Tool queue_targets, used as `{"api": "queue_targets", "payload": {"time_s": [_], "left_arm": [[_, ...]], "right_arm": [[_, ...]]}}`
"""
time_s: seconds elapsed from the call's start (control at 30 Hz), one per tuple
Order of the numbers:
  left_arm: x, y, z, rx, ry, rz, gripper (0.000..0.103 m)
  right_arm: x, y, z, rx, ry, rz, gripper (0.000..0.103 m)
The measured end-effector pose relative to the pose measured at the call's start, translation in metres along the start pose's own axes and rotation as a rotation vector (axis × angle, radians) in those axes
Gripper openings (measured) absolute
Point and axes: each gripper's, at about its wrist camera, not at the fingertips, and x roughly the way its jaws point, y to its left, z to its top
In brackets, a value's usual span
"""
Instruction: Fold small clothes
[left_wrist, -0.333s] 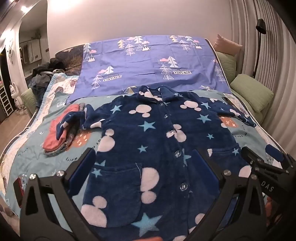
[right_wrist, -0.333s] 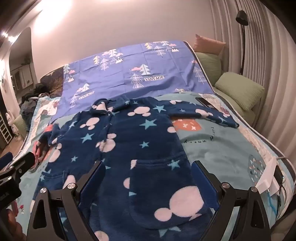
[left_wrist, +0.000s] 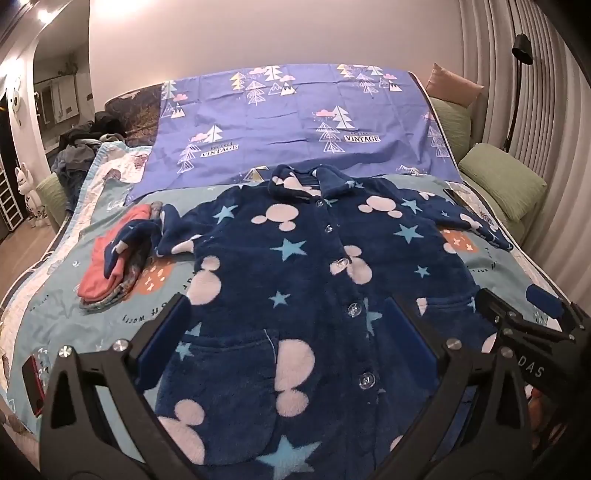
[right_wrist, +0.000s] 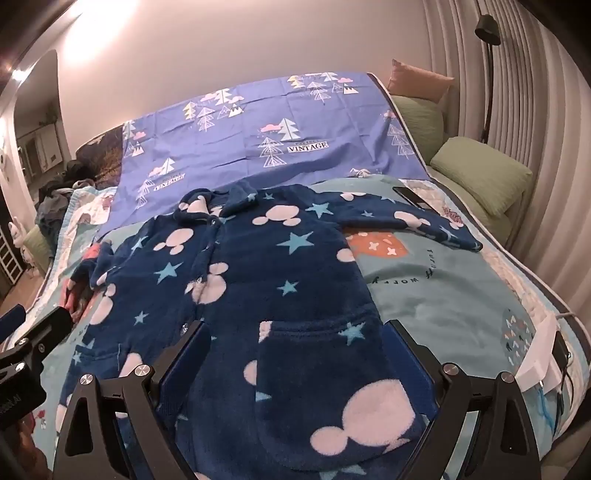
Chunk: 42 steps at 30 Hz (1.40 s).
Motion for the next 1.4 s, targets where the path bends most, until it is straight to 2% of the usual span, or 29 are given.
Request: {"api": "queue_targets", "payload": {"time_s": [0.37,0.63,0.97,1.1,1.4], "left_arm": [[0.015,0.000,-0.003,0.004,0.036,0.015,0.102],[0.023,0.004,-0.004,-0.003,0.116,0.093,0.102],[0.030,0.003,-0.004,-0.025,0.223,0.029,0.102],[0.032,0.006,-0.004,-0.040,0.237,0.012,0.102],[0.037,0.012,-0.003,-0.049,0.250,0.035,0.102]], "right_arm": [[0.009,0.009,0.004,-0.034,0.018,-0.010,0.095],[0.015,0.010,0.002,-0.032,0.044,-0.012,0.095],[0.014,0.015,0.002,-0.054,0.048,-0.009,0.095],[0.016,0.016,0.003,-0.052,0.050,-0.010,0.095],[0.020,0.023,0.005,-0.068,0.058,-0.009,0.095]]}}
